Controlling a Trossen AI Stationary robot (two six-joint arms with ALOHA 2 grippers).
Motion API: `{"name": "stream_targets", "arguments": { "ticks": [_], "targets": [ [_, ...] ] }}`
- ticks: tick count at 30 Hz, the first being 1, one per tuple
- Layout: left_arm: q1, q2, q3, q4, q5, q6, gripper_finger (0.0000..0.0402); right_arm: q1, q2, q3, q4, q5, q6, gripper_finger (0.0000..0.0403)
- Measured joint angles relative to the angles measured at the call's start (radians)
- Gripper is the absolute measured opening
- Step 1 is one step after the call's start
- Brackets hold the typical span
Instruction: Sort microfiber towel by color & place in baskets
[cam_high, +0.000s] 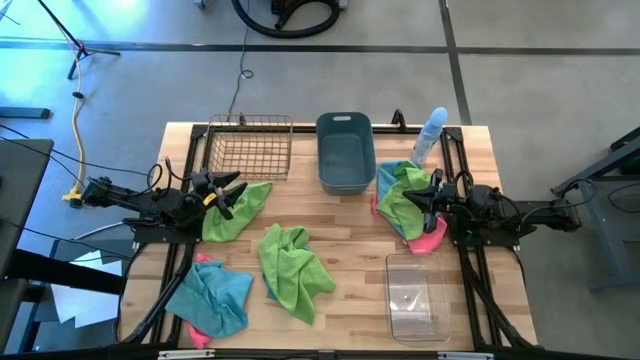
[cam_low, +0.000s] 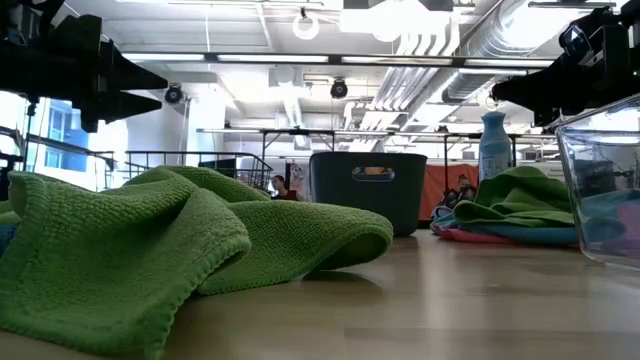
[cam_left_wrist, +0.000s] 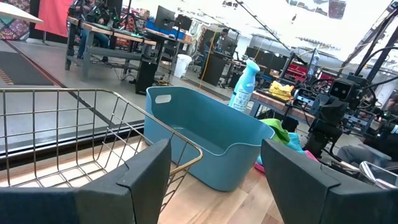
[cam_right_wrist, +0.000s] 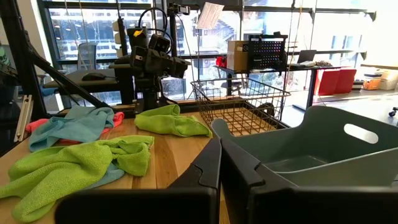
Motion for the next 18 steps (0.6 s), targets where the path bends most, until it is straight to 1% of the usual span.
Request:
{"name": "stream_targets", "arguments": {
  "ticks": [11,16,18],
  "targets": [
    [0.0,0.0,0.0,0.003,0.0,-0.002,0.0237,0.0,0.0,0.0,0.0,0.0,0.0,0.0],
    [0.0,0.0,0.0,0.004,0.038,-0.105,0.0237,0.0,0.0,0.0,0.0,0.0,0.0,0.0],
    [0.001,0.0,0.0,0.01,0.037,-0.12,0.0237,0.0,0.0,0.0,0.0,0.0,0.0,0.0]
  ]
}}
